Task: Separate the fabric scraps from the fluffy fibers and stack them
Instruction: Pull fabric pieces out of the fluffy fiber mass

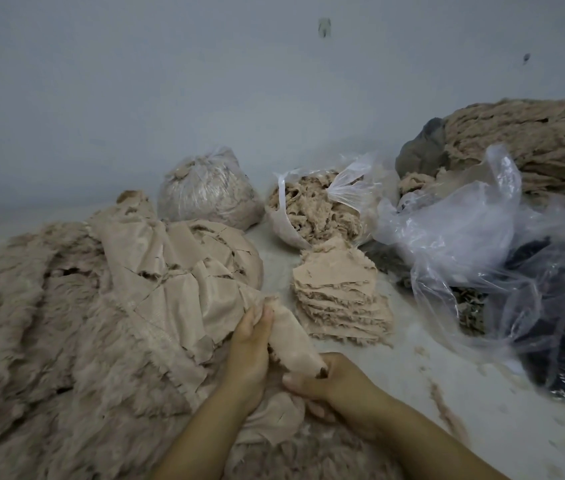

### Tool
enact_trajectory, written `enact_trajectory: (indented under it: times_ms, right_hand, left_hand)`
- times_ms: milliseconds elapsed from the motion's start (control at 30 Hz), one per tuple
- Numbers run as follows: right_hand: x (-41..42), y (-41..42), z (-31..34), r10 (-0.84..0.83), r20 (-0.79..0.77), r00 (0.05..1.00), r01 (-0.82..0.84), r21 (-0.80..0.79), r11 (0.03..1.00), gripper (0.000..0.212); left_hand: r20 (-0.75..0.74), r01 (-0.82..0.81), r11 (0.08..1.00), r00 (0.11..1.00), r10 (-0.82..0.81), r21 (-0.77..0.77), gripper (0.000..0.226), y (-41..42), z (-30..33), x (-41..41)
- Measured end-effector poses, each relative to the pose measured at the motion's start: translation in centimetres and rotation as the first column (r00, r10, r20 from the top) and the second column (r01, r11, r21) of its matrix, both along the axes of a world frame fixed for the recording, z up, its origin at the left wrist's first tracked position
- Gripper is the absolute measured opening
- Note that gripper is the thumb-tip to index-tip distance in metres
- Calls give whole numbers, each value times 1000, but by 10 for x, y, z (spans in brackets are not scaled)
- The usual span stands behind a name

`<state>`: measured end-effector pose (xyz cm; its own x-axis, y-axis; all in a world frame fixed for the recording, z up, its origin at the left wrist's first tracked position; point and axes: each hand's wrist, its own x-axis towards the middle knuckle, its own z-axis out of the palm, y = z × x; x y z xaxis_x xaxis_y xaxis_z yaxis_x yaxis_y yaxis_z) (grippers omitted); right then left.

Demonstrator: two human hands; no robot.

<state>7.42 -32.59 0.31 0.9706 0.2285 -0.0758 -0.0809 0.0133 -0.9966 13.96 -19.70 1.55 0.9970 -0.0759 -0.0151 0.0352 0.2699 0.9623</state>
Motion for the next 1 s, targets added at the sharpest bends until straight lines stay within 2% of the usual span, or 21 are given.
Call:
enact_trajectory:
  times_ms: [133, 267, 300, 400, 467, 533, 633, 733, 800, 900, 1000]
  right_hand:
    - [0, -7, -2, 39, 49, 998, -35, -83, 996, 29]
    - [-3, -14, 5, 235, 79, 969, -215, -209, 954, 33]
    - [-2, -14, 7, 216, 81, 973, -195, -205, 959, 35]
    - [1, -10, 5, -6, 79, 997, 14, -102, 995, 44]
    - [3, -5, 3, -58, 17, 998, 58, -13, 998, 28]
    - [2, -6, 2, -15, 17, 1000, 16, -47, 999, 10]
    - [0, -14, 5, 54, -10, 998, -54, -75, 996, 11]
    - [4, -12, 1, -17, -75, 997, 28, 157, 987, 36]
    - [9, -6, 0, -74, -107, 991, 105, 323, 940, 40]
    - [13, -4, 3, -247, -167, 955, 297, 459, 837, 50]
    - [13, -13, 5, -445, -159, 881, 462, 491, 739, 33]
  left_hand:
    - [-111, -159, 986, 982, 153, -40, 34, 16, 6, 10]
    - [-91, -89, 996, 992, 88, -8, 31, 25, 7, 11]
    - [-77, -54, 999, 996, 54, -2, 28, 23, 7, 10]
    - [-52, 25, 999, 998, -23, 48, 27, 17, 7, 5]
    - [-25, 59, 995, 998, -58, 76, 31, 13, 8, 0]
    - [-23, 22, 998, 1000, -21, 63, 35, 13, 10, -1]
    - [-58, -74, 996, 995, 76, 41, 38, 21, 11, 5]
    - [-4, -49, 997, 999, 49, 52, 28, 19, 9, 2]
    - [2, 38, 999, 999, -38, 35, 26, 8, 9, -7]
    - [-5, 127, 989, 992, -128, -77, 21, 1, 11, -14]
    - [-53, 110, 992, 992, -114, -67, 21, 7, 11, -10]
